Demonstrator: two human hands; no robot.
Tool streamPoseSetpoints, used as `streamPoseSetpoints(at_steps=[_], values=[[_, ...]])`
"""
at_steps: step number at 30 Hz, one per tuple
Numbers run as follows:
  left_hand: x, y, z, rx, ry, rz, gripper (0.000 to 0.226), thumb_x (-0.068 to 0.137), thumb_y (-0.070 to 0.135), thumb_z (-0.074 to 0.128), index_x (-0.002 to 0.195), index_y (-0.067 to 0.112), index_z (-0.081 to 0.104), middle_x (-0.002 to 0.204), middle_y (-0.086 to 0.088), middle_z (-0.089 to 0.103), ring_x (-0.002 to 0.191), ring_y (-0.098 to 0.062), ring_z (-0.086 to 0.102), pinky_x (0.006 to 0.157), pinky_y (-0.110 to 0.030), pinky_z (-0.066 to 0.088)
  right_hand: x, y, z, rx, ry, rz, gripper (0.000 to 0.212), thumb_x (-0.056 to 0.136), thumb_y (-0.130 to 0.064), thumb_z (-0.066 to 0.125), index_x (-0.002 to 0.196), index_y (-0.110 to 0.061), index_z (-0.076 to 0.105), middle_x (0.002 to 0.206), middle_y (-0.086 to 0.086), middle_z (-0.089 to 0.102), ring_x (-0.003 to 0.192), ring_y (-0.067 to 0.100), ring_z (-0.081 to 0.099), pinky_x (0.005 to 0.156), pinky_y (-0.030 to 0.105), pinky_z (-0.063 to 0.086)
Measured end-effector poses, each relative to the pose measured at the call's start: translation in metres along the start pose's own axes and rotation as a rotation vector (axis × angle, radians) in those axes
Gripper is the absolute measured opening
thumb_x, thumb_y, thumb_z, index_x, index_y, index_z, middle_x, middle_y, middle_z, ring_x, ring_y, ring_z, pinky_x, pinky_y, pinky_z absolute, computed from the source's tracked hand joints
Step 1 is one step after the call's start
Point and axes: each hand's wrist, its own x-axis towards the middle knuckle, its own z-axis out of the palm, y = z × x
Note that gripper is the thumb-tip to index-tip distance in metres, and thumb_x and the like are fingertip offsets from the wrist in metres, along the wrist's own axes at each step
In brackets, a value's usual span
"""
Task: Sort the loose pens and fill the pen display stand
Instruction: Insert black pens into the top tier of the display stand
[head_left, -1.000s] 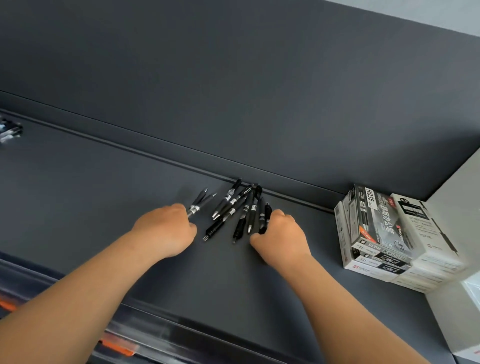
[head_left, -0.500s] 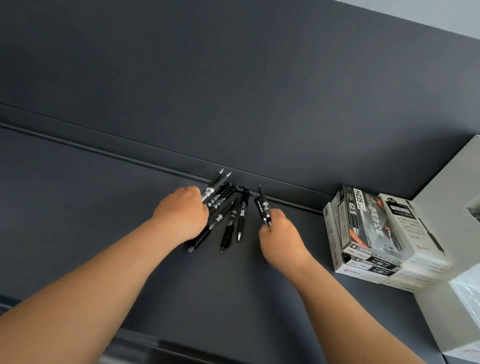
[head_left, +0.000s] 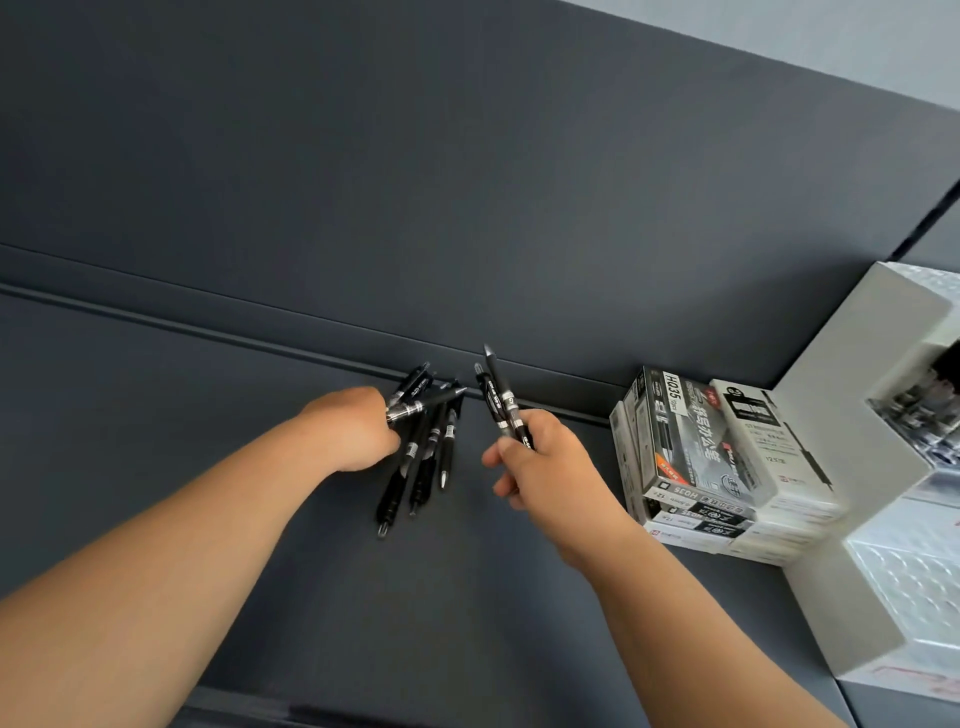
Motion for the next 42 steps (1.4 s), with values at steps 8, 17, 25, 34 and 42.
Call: streamPoseSetpoints(at_steps=[8,17,25,34,42], values=[[-0.023,0.006,-0.004,-0.823,0.191,0.066,0.004,0.091,0.013,0.049,0.088,0.013,0.049,0.084,-0.009,0.059,0.067,-0.021,0.060,0.059,-0.034,0.050,-0.017,-0.013,-0.017,0.132,-0.036,-0.032,0.008,0.095,-0.015,0.049,0.094,-0.013,0.057,0.082,0.003,0.056,0.047,-0.001,0.051,0.045,0.012,0.038],[-0.094,0.089,-0.023,-1.469,-0.003,0.233,0.020,0.079,0.012,0.073,0.081,0.016,0.054,0.058,0.005,0.054,0.049,-0.009,0.049,0.047,-0.024,0.043,-0.039,-0.019,-0.058,0.355,-0.085,-0.160,0.019,0.093,-0.007,0.051,0.094,-0.020,0.064,0.065,-0.010,0.060,0.067,0.011,0.056,0.066,0.030,0.042],[-0.129,0.172,-0.015,-1.604,0.114,0.232,0.020,0.078,0.007,0.072,0.087,0.015,0.057,0.059,0.004,0.060,0.045,-0.005,0.050,0.046,-0.021,0.046,-0.073,-0.011,-0.129,0.200,-0.106,-0.294,0.023,0.095,-0.007,0.046,0.093,-0.019,0.065,0.074,-0.008,0.065,0.064,0.003,0.057,0.060,0.018,0.046],[-0.153,0.251,-0.005,-1.648,0.163,0.249,0.017,0.079,0.007,0.072,0.083,0.013,0.056,0.050,0.004,0.054,0.046,-0.010,0.047,0.043,-0.023,0.042,-0.103,0.011,-0.224,0.155,0.063,-0.406,0.046,0.096,-0.014,0.052,0.125,-0.049,0.046,0.108,-0.003,0.066,0.077,0.012,0.071,0.065,0.024,0.056],[-0.168,0.309,0.005,-1.654,0.196,0.279,0.017,0.079,0.006,0.071,0.086,0.013,0.057,0.055,0.003,0.057,0.047,-0.009,0.049,0.047,-0.024,0.044,-0.120,0.020,-0.311,0.475,-0.157,-0.486,0.018,0.092,-0.025,0.050,0.102,-0.016,0.061,0.088,0.007,0.070,0.066,0.022,0.066,0.056,0.025,0.047]])
